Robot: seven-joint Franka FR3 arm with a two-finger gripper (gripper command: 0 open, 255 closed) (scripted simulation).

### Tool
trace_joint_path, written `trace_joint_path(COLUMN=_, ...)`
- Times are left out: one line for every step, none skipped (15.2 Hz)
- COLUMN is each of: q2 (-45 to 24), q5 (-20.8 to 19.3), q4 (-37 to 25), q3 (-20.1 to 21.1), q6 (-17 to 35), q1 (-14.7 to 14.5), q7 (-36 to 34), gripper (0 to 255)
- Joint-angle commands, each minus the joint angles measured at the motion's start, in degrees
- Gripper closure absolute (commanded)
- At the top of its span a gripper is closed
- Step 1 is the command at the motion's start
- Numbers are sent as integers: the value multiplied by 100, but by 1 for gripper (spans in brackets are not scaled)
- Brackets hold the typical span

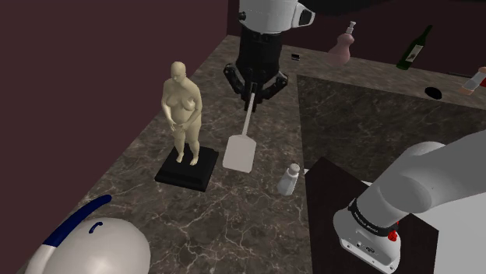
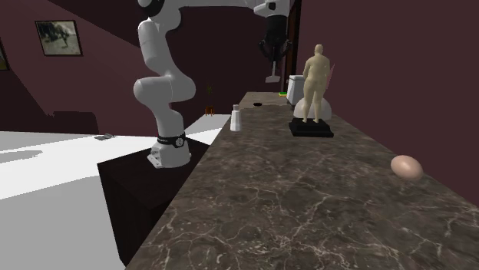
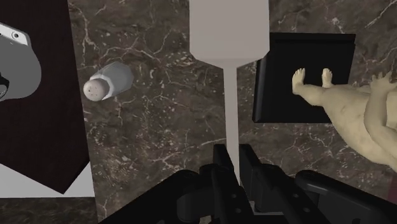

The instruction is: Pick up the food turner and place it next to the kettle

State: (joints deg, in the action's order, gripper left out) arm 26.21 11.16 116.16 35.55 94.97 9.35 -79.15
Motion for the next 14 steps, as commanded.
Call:
trace_joint_path(q2=59, q5=102, q4=-2, q3=193, q6=-26, q1=-97, q7=-269, gripper=255)
trace_joint_path(q2=77, q5=147, q4=-26, q3=288, q6=-49, q1=-139, q7=-398, gripper=255)
trace_joint_path(q2=90, q5=190, q4=-56, q3=388, q6=-72, q1=-177, q7=-529, gripper=255)
trace_joint_path(q2=96, q5=230, q4=-93, q3=490, q6=-93, q1=-212, q7=-663, gripper=255)
trace_joint_path(q2=95, q5=267, q4=-135, q3=596, q6=-113, q1=-246, q7=-800, gripper=255)
trace_joint_path(q2=87, q5=301, q4=-184, q3=705, q6=-132, q1=-276, q7=-939, gripper=255)
trace_joint_path(q2=73, q5=331, q4=-239, q3=820, q6=-150, q1=-302, q7=-1081, gripper=255)
trace_joint_path(q2=52, q5=358, q4=-299, q3=939, q6=-167, q1=-323, q7=-1225, gripper=255)
trace_joint_path(q2=24, q5=380, q4=-367, q3=1063, q6=-183, q1=-340, q7=-1373, gripper=255)
trace_joint_path(q2=-11, q5=399, q4=-440, q3=1193, q6=-198, q1=-351, q7=-1523, gripper=255)
trace_joint_path(q2=-53, q5=412, q4=-519, q3=1330, q6=-211, q1=-357, q7=-1676, gripper=255)
trace_joint_path(q2=-103, q5=418, q4=-605, q3=1474, q6=-223, q1=-357, q7=-1833, gripper=255)
trace_joint_path(q2=-163, q5=418, q4=-697, q3=1625, q6=-233, q1=-352, q7=-1994, gripper=255)
trace_joint_path(q2=-230, q5=411, q4=-795, q3=1786, q6=-243, q1=-337, q7=-2159, gripper=255)
